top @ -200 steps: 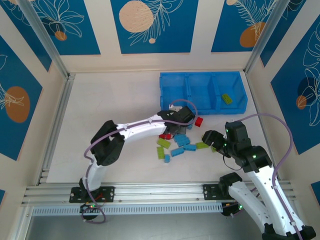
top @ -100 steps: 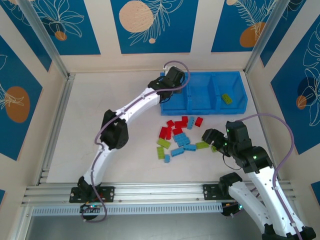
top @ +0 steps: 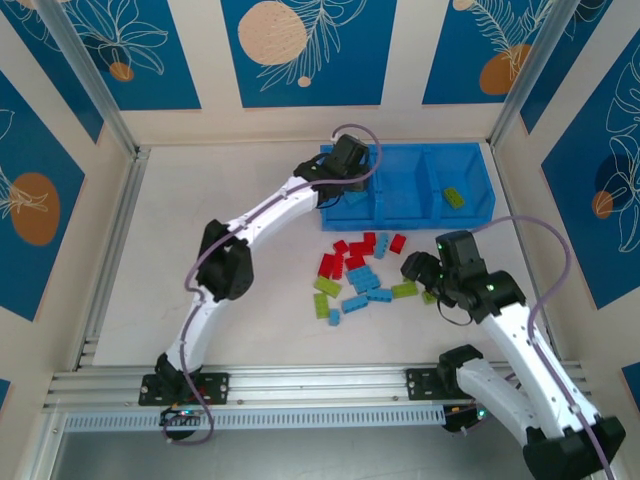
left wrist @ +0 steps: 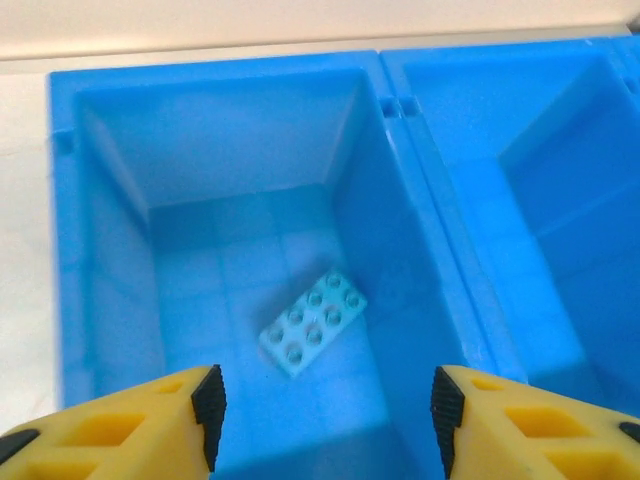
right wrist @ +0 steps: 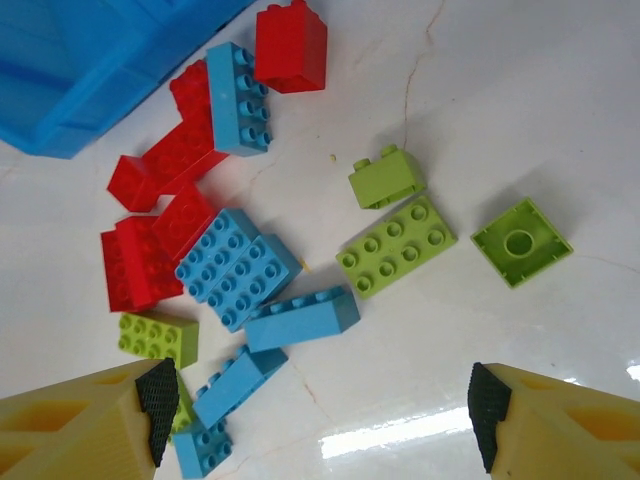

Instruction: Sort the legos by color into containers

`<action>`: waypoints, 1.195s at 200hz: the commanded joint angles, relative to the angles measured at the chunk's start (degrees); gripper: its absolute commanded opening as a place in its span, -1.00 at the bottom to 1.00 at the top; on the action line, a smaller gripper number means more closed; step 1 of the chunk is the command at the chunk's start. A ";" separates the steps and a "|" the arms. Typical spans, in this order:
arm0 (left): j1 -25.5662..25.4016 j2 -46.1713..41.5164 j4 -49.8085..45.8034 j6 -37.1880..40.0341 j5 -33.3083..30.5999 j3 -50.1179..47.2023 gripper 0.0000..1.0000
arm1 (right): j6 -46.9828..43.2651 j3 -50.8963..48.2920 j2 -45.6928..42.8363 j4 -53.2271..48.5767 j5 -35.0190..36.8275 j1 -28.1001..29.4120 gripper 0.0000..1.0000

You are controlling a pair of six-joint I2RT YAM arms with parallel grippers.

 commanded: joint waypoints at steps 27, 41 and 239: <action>-6.69 -33.93 18.93 4.37 -0.10 -40.22 0.08 | -5.75 3.75 19.27 14.30 0.77 -2.58 0.58; -8.30 -41.44 22.00 7.37 0.03 -51.19 0.04 | -6.71 5.66 25.76 17.48 0.72 -4.31 0.58; -9.29 -66.65 41.50 27.62 0.04 -91.84 0.18 | -6.31 11.74 47.98 21.67 1.45 -7.11 -0.23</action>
